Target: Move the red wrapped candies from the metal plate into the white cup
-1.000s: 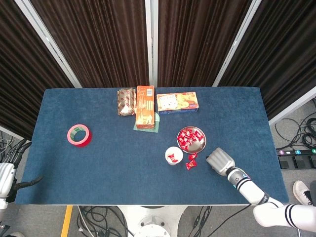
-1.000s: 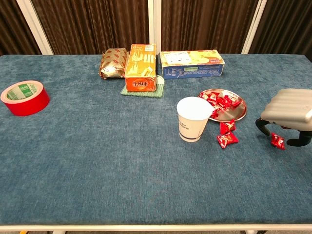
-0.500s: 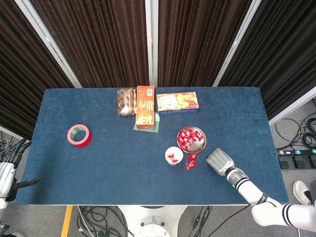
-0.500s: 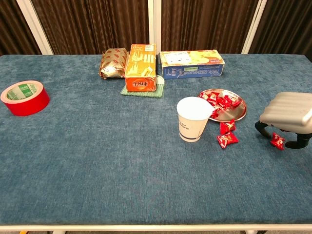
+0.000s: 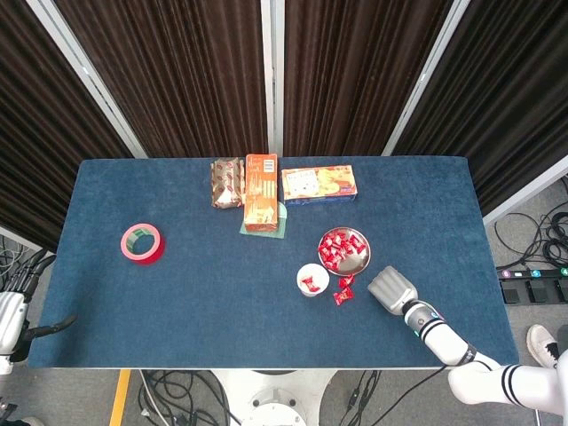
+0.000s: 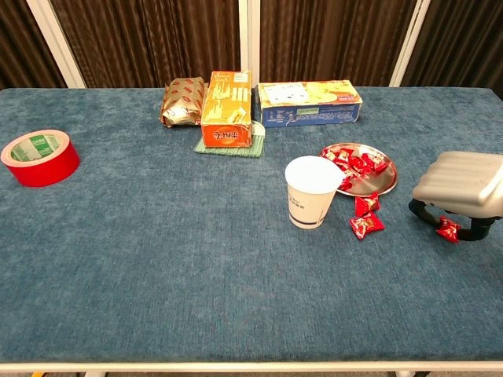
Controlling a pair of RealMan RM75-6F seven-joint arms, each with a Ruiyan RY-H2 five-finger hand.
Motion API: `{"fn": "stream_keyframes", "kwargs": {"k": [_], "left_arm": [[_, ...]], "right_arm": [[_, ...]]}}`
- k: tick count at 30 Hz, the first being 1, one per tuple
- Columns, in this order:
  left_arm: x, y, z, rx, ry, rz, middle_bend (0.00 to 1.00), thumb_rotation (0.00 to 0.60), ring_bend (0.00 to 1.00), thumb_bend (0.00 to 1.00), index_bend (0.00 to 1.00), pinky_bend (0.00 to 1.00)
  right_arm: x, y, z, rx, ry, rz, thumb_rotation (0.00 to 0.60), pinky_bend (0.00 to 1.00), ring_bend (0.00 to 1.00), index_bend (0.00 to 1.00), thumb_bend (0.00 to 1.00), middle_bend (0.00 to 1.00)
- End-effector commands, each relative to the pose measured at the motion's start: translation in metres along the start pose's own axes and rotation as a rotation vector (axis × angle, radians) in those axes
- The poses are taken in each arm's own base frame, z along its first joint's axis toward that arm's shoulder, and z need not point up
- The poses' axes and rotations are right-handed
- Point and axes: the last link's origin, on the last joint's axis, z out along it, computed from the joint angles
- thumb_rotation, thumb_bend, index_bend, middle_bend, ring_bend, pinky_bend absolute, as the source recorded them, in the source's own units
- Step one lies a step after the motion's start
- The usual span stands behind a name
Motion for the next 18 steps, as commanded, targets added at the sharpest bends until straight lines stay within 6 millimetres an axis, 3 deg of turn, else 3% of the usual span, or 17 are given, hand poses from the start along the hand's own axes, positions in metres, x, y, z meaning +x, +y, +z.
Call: {"fn": "stream_keyframes", "kwargs": {"k": [1,10,18], "left_arm": [[0.0,-0.001,0.0,0.003,0.001,-0.002,0.08,0.6,0.03,0.14,0.13,0.11],[0.001,-0.002,-0.001,0.003,0.003,-0.011,0.08,0.6,0.03,0.14,0.13,0.11],[0.002,-0.001,0.001,-0.005,0.008,-0.014,0.08,0.6,0.03,0.14,0.13,0.11]], "right_arm": [[-0.002,-0.001,0.001,0.0,-0.006,0.001,0.6,1.0,1.0,0.54,0.23,1.0],[0.001,-0.002,0.001,-0.005,0.01,0.013,0.6,1.0,1.0,0.58,0.25,1.0],[0.025,0.011,-0.009,-0.04,0.099,0.038,0.6,1.0,1.0,0.59,0.25,1.0]]}}
